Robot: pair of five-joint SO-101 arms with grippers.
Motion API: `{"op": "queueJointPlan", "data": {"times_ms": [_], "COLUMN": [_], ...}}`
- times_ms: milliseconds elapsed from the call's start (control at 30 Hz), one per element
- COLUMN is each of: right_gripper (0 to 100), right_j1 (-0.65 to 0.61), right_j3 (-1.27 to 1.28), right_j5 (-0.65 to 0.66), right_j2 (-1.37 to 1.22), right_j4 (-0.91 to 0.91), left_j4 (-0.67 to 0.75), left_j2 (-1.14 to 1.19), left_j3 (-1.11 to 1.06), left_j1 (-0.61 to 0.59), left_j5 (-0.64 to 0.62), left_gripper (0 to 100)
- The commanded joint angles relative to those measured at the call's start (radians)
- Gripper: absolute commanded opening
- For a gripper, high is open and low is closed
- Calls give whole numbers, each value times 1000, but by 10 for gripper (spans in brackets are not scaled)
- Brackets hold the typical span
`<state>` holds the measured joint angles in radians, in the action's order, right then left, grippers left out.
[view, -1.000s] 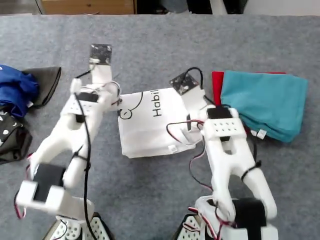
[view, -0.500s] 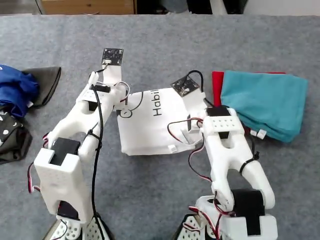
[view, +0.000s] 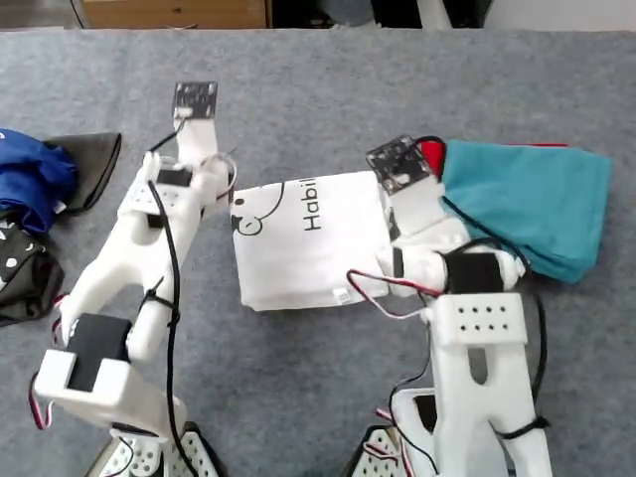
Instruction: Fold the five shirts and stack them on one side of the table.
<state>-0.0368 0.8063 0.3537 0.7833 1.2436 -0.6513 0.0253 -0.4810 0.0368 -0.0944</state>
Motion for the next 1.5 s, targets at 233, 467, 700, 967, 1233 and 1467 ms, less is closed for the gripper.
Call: {"op": "queueJointPlan", "data": {"times_ms": [233, 467, 700, 967, 1233, 1467], "right_gripper": [327, 431, 423, 241, 30, 14], "right_j1": [-204, -209, -207, -207, -206, -193], "right_j3": [-65, -127, -188, -186, -186, -196], "right_j5": [-542, -738, -802, -793, -750, -664], "right_j2": [-197, -487, -750, -863, -812, -659], "right_j4": [-32, -167, -299, -364, -358, -321], "left_j4": [258, 253, 252, 252, 252, 252], "left_j2": [-118, -117, -117, -117, -117, -117], "left_j3": [-309, -308, -308, -309, -309, -309], "left_j1": [-99, -101, -102, -102, -102, -102], "left_j5": [-20, -20, -20, -20, -20, -20], "left_gripper": [28, 28, 28, 28, 28, 28]}}
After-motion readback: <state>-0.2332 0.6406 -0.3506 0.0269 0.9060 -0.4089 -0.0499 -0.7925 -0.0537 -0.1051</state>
